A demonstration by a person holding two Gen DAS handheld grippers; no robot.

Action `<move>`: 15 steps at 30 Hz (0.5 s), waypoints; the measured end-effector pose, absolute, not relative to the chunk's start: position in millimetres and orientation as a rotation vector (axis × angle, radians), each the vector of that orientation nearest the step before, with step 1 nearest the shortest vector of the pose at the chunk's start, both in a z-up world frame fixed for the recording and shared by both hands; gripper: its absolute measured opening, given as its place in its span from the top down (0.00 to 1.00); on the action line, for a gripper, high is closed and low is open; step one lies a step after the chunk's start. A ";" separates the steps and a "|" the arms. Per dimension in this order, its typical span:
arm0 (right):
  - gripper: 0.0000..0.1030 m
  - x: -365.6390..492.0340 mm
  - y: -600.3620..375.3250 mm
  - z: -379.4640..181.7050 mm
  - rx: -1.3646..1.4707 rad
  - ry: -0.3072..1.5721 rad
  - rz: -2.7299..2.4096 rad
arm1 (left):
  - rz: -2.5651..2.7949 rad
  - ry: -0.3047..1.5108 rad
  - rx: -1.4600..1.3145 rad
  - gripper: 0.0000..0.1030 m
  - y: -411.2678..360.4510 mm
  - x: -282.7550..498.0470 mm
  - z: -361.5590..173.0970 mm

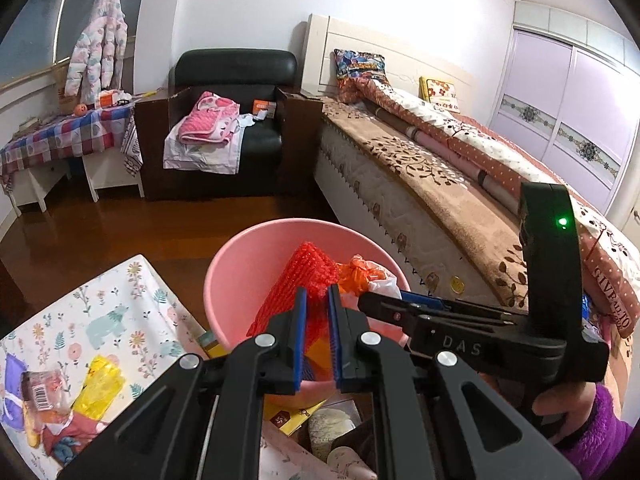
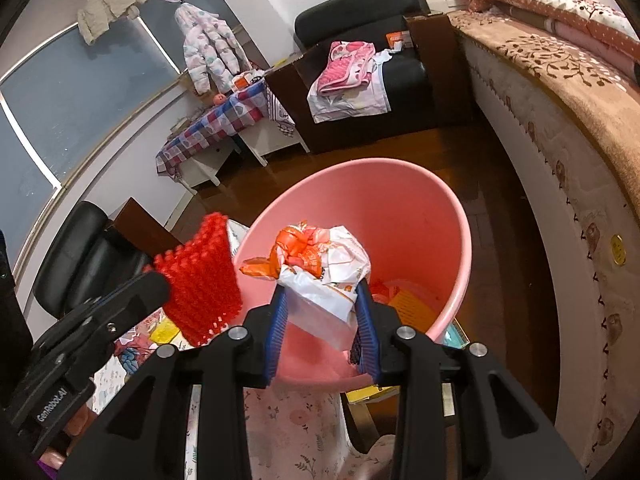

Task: Collect trash
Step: 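Open the left gripper to drop the red net while the right drops the white bag into the bucket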

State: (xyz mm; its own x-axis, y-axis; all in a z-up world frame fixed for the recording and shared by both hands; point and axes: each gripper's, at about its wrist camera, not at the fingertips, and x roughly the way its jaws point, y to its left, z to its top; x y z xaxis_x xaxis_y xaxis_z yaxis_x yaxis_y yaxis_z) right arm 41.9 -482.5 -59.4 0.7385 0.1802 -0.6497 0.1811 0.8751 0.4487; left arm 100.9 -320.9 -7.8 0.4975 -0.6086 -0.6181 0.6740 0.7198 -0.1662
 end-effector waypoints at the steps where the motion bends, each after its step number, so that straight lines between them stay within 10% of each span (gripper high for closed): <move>1: 0.66 43.9 -482.8 -60.3 0.516 0.755 -0.002 | -0.780 0.708 0.104 0.89 -323.3 102.7 -9.6; 9: 0.57 45.4 -482.5 -64.5 0.518 0.768 -0.012 | -0.764 0.701 0.099 0.54 -324.7 109.1 -13.7; 15: 0.57 43.3 -480.6 -61.8 0.511 0.759 -0.015 | -0.742 0.682 0.078 0.54 -309.2 109.0 -4.1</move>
